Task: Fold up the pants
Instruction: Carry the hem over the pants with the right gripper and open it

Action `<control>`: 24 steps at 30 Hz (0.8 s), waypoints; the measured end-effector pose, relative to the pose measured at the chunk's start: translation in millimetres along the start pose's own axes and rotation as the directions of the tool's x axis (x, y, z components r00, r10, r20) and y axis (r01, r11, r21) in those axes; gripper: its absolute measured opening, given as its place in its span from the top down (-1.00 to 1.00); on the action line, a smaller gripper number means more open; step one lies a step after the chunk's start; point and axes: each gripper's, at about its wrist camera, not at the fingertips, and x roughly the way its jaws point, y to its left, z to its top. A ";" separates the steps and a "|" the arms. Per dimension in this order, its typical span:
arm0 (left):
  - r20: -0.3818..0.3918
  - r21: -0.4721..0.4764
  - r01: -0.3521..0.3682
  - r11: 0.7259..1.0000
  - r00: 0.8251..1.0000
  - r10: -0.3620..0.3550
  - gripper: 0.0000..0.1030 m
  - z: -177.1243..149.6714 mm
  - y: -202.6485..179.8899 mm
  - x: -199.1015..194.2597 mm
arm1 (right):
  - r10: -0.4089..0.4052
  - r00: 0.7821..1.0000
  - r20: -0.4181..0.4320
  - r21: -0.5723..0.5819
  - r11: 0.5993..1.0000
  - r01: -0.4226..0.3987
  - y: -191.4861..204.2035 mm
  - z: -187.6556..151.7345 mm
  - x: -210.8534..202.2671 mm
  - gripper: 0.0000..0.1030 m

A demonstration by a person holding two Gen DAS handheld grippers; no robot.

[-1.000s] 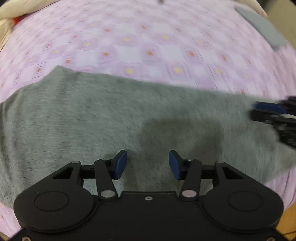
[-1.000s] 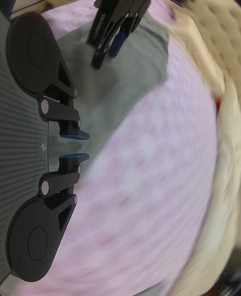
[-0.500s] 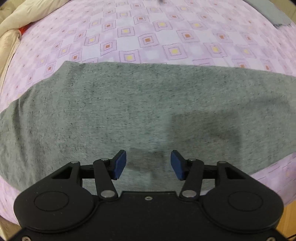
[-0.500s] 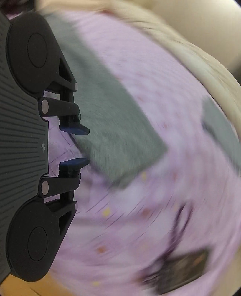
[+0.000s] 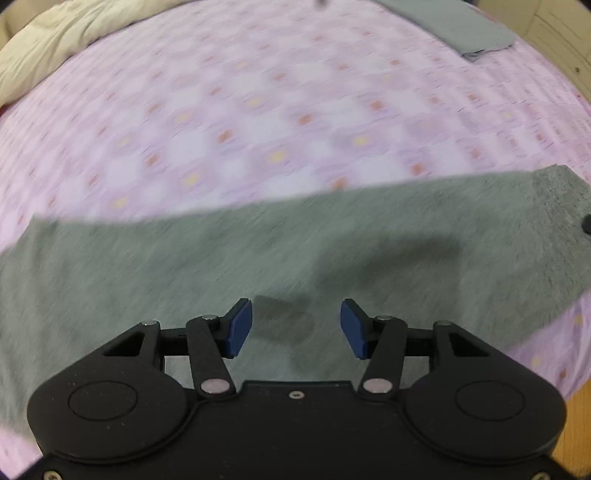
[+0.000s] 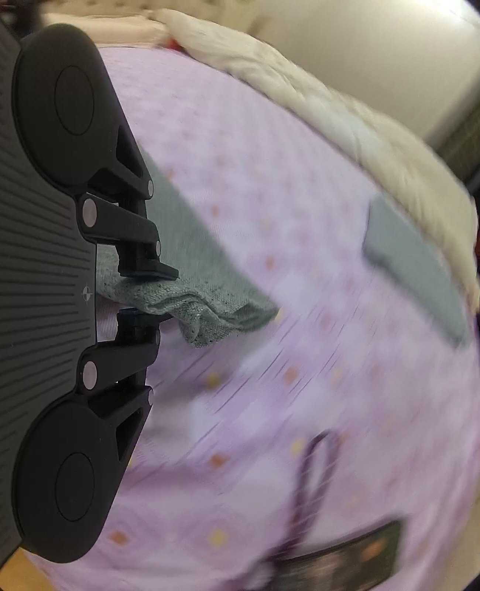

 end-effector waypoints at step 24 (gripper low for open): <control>-0.070 0.215 0.123 0.969 0.991 -0.110 -0.14 -41.3 -9.4 23.5 | -0.059 0.988 0.145 -0.255 0.962 0.095 89.3 -4.1 -46.3 0.79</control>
